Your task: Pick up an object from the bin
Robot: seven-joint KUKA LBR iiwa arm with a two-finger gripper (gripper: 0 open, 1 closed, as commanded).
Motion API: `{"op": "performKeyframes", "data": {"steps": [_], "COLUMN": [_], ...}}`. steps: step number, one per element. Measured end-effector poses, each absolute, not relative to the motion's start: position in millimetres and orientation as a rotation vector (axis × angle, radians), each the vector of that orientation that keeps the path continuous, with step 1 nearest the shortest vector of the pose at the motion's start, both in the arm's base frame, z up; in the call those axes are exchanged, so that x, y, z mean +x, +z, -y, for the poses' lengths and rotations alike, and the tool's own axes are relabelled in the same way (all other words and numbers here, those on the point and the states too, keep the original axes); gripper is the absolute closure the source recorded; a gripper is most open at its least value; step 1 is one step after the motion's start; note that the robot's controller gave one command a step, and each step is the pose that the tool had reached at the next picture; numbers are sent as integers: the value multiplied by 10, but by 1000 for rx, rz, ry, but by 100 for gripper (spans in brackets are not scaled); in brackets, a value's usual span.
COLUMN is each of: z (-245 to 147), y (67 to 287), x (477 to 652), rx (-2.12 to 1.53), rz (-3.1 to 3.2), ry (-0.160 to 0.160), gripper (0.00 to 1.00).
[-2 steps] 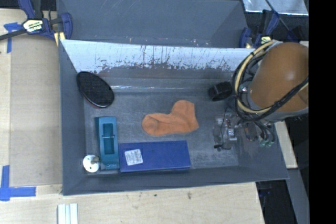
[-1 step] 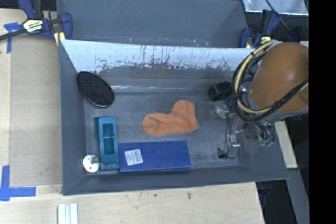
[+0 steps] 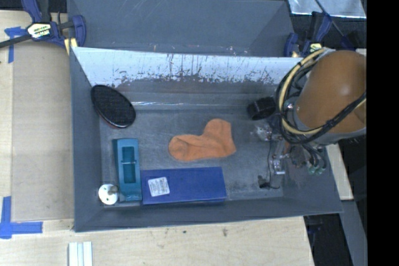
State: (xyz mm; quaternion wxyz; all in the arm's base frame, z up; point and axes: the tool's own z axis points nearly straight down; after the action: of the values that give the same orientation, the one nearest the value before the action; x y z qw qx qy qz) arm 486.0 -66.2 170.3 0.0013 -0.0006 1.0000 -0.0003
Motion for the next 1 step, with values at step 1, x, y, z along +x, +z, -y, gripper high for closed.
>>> {"op": "performKeyframes", "data": {"steps": [1], "z": [246], "y": [1218], "x": [5466], "rx": [19], "rz": [-3130], "ry": [-2], "gripper": [0]}}
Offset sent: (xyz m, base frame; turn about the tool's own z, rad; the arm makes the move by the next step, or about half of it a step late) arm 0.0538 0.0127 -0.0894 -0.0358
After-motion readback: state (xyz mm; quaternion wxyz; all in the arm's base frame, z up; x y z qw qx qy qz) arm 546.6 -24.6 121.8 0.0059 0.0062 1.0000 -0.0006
